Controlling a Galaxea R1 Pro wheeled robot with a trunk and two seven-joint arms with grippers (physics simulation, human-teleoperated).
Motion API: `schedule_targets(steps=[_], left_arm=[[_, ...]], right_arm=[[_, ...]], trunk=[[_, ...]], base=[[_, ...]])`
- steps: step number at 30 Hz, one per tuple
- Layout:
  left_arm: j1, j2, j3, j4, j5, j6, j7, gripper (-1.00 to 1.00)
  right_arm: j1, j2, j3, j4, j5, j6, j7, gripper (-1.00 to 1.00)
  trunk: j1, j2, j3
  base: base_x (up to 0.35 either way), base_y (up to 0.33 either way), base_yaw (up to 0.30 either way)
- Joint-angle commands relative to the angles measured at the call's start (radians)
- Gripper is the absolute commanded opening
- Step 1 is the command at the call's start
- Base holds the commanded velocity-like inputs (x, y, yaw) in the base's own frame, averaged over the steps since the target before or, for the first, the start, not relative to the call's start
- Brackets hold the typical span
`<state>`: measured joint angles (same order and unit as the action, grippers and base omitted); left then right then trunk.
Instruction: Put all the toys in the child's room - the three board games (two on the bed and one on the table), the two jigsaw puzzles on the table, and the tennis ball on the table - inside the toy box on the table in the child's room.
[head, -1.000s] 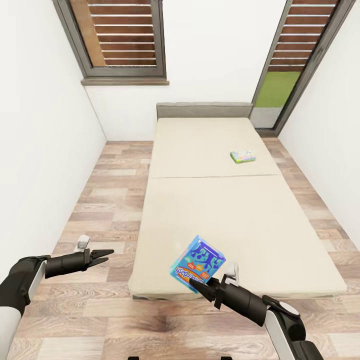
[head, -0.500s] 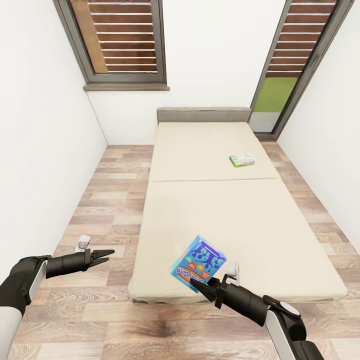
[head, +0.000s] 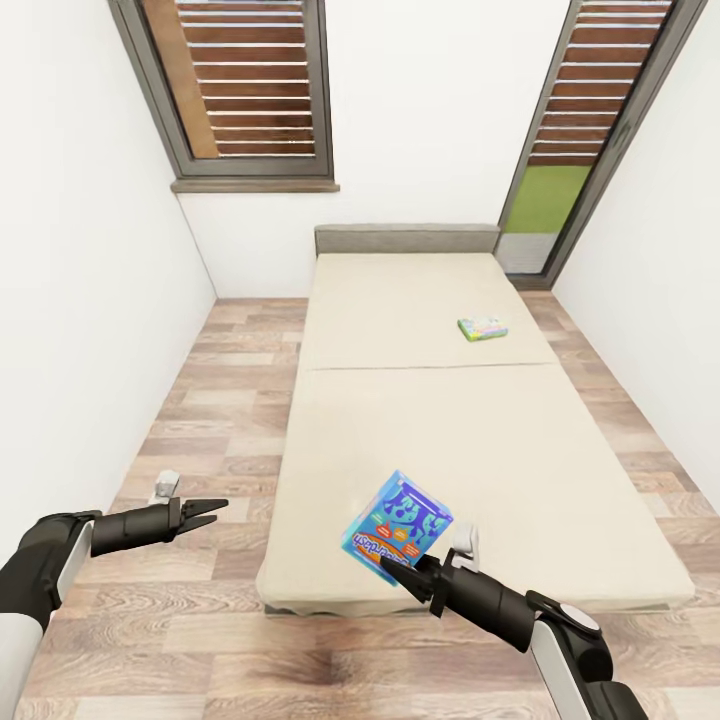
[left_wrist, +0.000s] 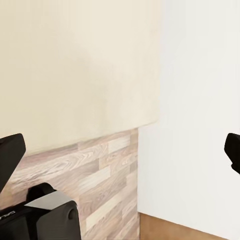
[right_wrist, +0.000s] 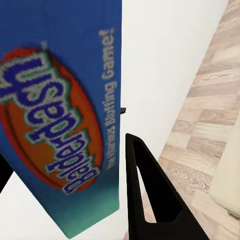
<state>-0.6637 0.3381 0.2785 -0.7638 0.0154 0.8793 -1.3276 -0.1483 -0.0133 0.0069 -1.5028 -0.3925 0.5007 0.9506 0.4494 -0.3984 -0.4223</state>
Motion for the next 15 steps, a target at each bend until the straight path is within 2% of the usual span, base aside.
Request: schedule_targets(steps=[1, 15], left_arm=[[-0.001, 0.001, 0.000, 0.000, 0.001, 0.010, -0.002, 1.00], [-0.001, 0.003, 0.001, 0.000, 0.001, 0.010, -0.002, 1.00]], right_arm=[[-0.001, -0.001, 0.001, 0.000, -0.008, 0.008, -0.002, -1.00], [-0.001, 0.000, 0.001, 0.001, -0.007, 0.008, -0.006, -1.00]], trunk=[[0.001, -0.002, 0.000], [0.001, -0.002, 0.023]], base=[[0.000, 0.000, 0.000], [0.000, 0.000, 0.000]])
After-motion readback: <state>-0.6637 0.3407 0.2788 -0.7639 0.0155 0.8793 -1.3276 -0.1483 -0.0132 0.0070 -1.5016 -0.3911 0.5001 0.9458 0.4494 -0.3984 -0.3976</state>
